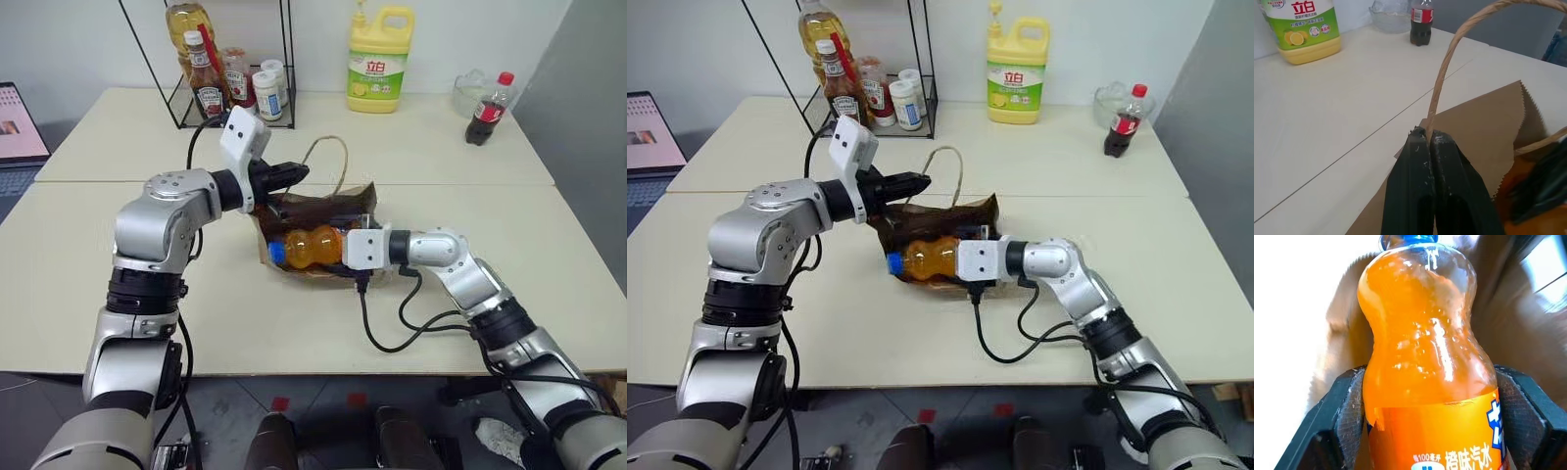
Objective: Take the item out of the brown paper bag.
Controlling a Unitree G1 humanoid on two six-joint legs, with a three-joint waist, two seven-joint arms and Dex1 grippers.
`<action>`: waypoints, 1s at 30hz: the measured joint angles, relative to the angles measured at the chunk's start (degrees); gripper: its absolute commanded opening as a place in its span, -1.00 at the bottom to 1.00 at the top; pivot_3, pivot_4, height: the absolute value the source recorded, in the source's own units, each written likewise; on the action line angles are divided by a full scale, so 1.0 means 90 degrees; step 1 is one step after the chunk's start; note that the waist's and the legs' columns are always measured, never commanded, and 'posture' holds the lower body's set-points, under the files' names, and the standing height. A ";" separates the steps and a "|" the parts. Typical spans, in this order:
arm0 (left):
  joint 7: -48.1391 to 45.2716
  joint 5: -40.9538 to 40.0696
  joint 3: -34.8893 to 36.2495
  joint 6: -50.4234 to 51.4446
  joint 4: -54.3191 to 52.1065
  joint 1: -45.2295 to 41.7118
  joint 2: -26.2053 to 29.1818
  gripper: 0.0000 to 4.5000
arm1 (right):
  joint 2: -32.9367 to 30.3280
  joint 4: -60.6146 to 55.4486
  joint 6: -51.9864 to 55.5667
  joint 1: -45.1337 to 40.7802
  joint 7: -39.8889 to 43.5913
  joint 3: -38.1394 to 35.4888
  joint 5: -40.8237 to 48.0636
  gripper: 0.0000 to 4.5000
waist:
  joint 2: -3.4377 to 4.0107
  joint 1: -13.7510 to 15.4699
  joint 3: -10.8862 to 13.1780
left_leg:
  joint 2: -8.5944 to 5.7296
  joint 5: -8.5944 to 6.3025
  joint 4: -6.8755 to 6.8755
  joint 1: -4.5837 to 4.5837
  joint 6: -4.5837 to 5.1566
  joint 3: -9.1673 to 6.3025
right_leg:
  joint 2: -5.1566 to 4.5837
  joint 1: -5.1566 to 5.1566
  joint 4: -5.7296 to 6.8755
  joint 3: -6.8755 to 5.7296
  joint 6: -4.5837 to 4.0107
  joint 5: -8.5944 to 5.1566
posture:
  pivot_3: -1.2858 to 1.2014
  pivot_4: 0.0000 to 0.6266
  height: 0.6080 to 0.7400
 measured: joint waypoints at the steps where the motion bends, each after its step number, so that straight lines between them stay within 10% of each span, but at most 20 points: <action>1: 0.0016 0.0017 -0.0003 -0.0035 0.0041 -0.0022 -0.0010 -1.00 | 0.0012 -0.0300 0.0266 0.0119 0.0029 -0.0099 0.0252 0.49 | -0.0001 -0.0001 0.0000 | 0.0000 0.0000 0.0000 -0.0001 0.0000 0.0000 | 0.0000 -0.0001 0.0000 0.0000 0.0000 0.0000 | 0.03 -0.52 1.00; 10: 0.0013 0.0265 -0.0058 -0.0218 0.0402 -0.0079 -0.0007 -1.00 | -0.0020 -0.2691 0.3432 0.0079 -0.1187 -0.2005 0.2193 0.49 | 0.0001 0.0035 0.0001 | -0.0001 0.0000 0.0000 -0.0004 0.0000 0.0000 | 0.0000 0.0000 -0.0003 -0.0001 0.0000 0.0000 | 0.03 -0.52 1.00; 19: 0.0003 0.0330 -0.0143 -0.0277 0.0420 -0.0079 -0.0030 -1.00 | -0.0856 -0.1690 0.4776 0.0191 -0.2430 -0.2890 0.1817 0.49 | 0.0001 0.0078 0.0002 | -0.0002 -0.0001 -0.0001 -0.0005 0.0002 0.0005 | -0.0001 -0.0001 -0.0010 0.0005 -0.0001 0.0000 | 0.03 -0.52 1.00; 30: 0.0014 0.0349 -0.0150 -0.0276 0.0397 -0.0079 -0.0070 -1.00 | -0.2314 0.0304 0.4744 0.0739 -0.1128 -0.1636 0.1026 0.49 | 0.0010 -0.0006 0.0007 | -0.0002 -0.0002 -0.0005 -0.0002 0.0003 0.0015 | -0.0001 -0.0001 -0.0020 0.0011 0.0000 0.0000 | 0.03 -0.52 1.00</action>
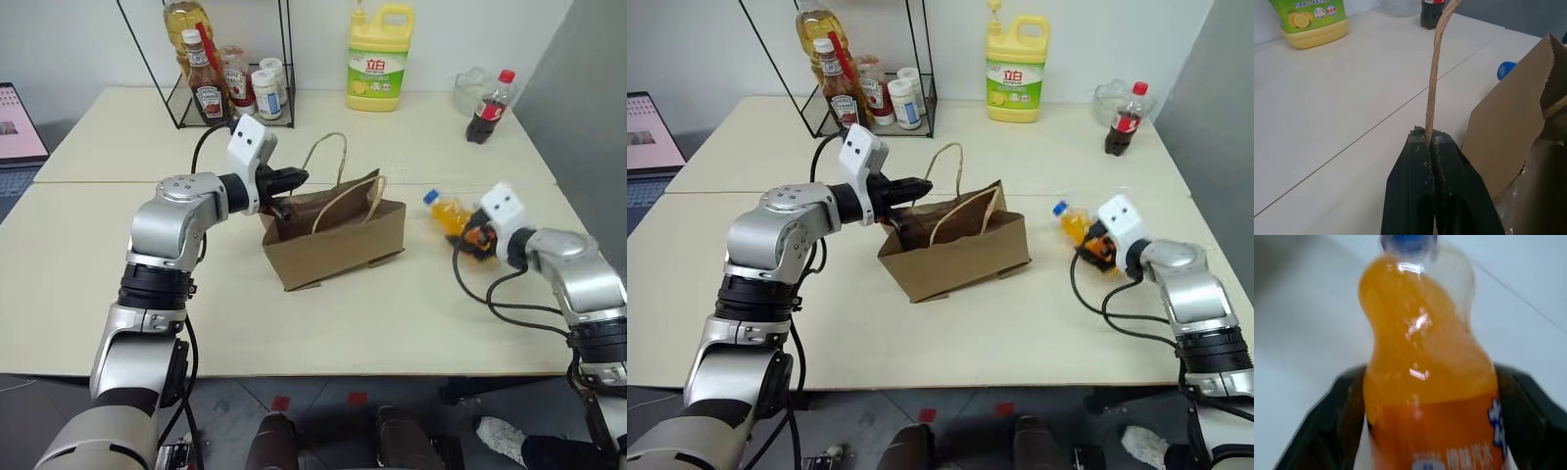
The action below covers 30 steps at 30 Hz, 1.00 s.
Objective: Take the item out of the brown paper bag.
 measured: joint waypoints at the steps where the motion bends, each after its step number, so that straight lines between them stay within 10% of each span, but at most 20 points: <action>1: 0.0003 0.0000 0.0001 0.0002 -0.0003 0.0001 0.0000 -1.00 | -0.0024 0.0113 -0.0098 -0.0065 0.0101 0.0073 -0.0068 0.49 | 0.0000 0.0000 0.0000 | 0.0000 0.0000 0.0001 0.0000 0.0000 -0.0001 | 0.0000 0.0002 0.0000 -0.0001 0.0000 0.0000 | 0.03 -0.52 1.00; 5: 0.0009 -0.0002 0.0002 0.0006 -0.0018 0.0001 -0.0014 -1.00 | -0.0025 0.0622 -0.0386 -0.0279 0.0267 0.0271 -0.0269 0.98 | -0.0004 -0.0003 -0.0002 | 0.0000 0.0000 0.0009 0.0000 -0.0001 -0.0001 | 0.0000 0.0008 -0.0001 -0.0002 0.0002 0.0001 | 0.03 -0.52 1.00; 14: 0.0010 -0.0005 0.0013 0.0022 -0.0143 0.0012 -0.0008 -1.00 | -0.0029 0.0558 -0.0402 -0.0179 0.0487 0.0166 -0.0259 0.98 | -0.0006 0.0011 -0.0003 | 0.0000 0.0001 0.0010 -0.0002 -0.0002 -0.0001 | 0.0000 0.0005 0.0000 -0.0001 0.0005 0.0003 | 0.03 -0.52 1.00; 30: 0.0002 -0.1282 0.1152 0.1279 -0.1184 0.0317 0.0474 0.99 | 0.0842 -0.2525 0.1239 0.0860 -0.0675 -0.1519 0.1067 1.00 | -0.0006 0.0018 -0.0003 | 0.0002 0.0001 0.0006 -0.0002 -0.0002 -0.0004 | -0.0001 0.0005 0.0000 -0.0001 0.0005 0.0003 | 0.03 -0.52 1.00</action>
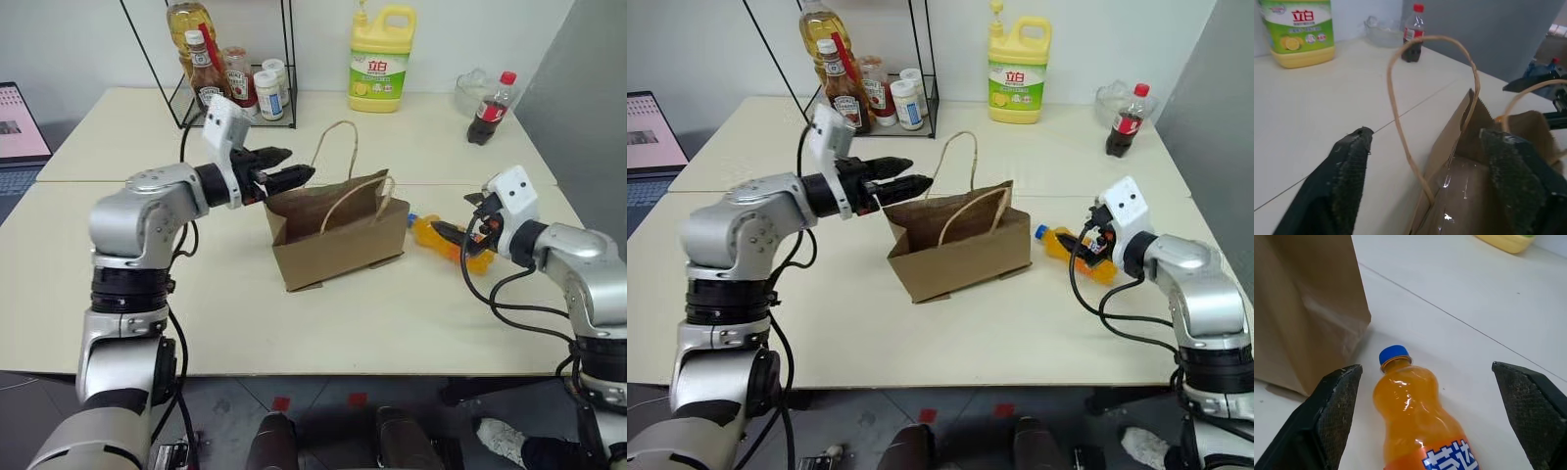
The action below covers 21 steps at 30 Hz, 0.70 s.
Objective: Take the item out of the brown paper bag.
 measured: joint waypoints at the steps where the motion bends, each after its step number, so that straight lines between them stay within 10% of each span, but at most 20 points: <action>1: 0.0200 0.0016 0.0148 0.0029 -0.0164 0.0149 0.0046 0.99 | 0.0095 -0.0205 0.0013 0.0189 -0.0146 -0.0122 0.0028 1.00 | 0.0000 0.0002 0.0000 | 0.0000 0.0000 -0.0001 0.0000 0.0000 0.0000 | 0.0000 0.0000 0.0001 0.0001 0.0000 0.0000 | 0.03 -0.52 1.00; 8: 0.1757 0.0752 0.0997 -0.0331 -0.1599 0.2671 0.0159 0.99 | 0.1258 -0.1881 -0.0354 0.1966 -0.1221 -0.0320 0.0057 1.00 | 0.0000 0.0018 -0.0001 | 0.0002 0.0000 -0.0003 0.0005 -0.0001 0.0002 | 0.0000 0.0000 0.0006 0.0004 0.0000 0.0000 | 0.03 -0.52 1.00; 21: 0.3360 0.1642 0.0081 -0.1447 -0.3172 0.6102 -0.1880 0.99 | 0.2551 -0.2534 -0.1017 0.4127 -0.2348 0.0400 -0.0380 1.00 | -0.0024 0.0145 -0.0034 | 0.0003 -0.0014 0.0001 0.0021 0.0022 -0.0002 | 0.0000 0.0014 0.0004 0.0004 0.0002 0.0002 | 0.03 -0.52 1.00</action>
